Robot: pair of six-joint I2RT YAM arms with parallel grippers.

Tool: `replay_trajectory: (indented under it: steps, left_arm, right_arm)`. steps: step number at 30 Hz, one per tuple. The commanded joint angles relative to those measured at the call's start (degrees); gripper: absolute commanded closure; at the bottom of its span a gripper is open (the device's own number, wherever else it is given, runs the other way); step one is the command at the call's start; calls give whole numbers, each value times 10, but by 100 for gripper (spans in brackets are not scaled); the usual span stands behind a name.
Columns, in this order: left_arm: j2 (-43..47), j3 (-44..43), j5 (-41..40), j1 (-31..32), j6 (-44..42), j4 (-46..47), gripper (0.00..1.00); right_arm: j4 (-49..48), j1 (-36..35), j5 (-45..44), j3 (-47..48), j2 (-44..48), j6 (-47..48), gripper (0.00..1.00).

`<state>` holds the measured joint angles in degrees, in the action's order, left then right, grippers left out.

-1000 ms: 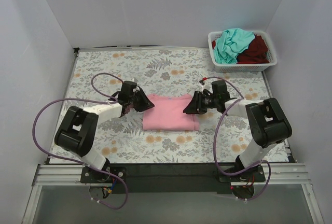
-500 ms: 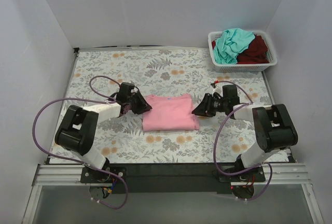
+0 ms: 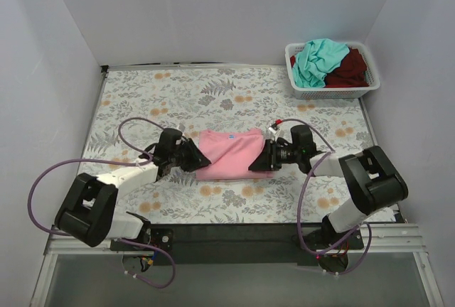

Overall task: Fold and stack the t-shirts
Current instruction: Fold the tshirt

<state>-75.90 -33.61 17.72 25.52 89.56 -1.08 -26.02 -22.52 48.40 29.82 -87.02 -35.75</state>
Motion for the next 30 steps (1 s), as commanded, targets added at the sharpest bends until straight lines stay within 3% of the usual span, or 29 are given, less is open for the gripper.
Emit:
replay_trajectory:
  steps: [1, 7, 16, 21, 30]
  left_arm:
    - [-9, 56, -21, -6, 30, 7, 81]
    - [-36, 30, -50, -47, 13, 13, 82]
    - [-47, -79, -75, -50, -31, -30, 77]
    - [-72, -91, -51, -50, -34, 1, 76]
    - [-207, -127, -43, -55, -32, 62, 78]
  right_arm:
    - [-81, 3, 6, -24, -56, -19, 58]
    - [-107, 27, 18, -39, -105, -28, 58]
    - [-105, 28, 29, -27, -68, -30, 58]
    - [-104, 36, 18, 26, -37, -35, 58]
    - [-106, 63, -45, 146, -172, -40, 58]
